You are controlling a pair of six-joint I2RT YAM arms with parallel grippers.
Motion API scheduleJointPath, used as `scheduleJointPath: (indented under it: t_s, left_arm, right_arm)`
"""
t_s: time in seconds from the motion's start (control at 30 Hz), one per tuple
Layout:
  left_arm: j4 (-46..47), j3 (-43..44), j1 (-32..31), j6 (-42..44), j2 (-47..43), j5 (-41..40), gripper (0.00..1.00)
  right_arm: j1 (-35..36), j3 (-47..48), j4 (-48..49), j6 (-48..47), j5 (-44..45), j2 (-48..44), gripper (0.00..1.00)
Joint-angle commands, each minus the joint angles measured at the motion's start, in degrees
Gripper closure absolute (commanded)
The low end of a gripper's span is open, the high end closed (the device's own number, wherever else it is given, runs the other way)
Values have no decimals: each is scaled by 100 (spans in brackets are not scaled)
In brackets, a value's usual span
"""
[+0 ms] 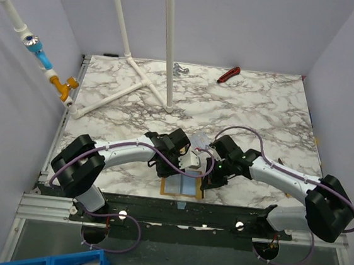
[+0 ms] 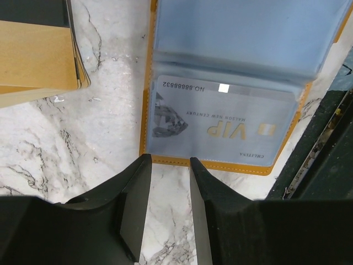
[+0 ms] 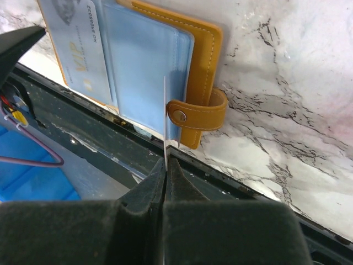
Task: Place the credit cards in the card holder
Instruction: Insert the credit card into the card holder.
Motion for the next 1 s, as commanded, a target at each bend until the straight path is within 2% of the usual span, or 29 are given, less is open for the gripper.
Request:
scheduleJointPath:
  t_s: [0.0,0.97]
  left_arm:
    - [98,1,-31,104,155,-191,65]
    - [467,-190,-28,217,257,-473,72]
  right_arm:
    - [15,-152,-79,45,-171,-154,99]
    - [19,-413,-186,115,-187,-367,99]
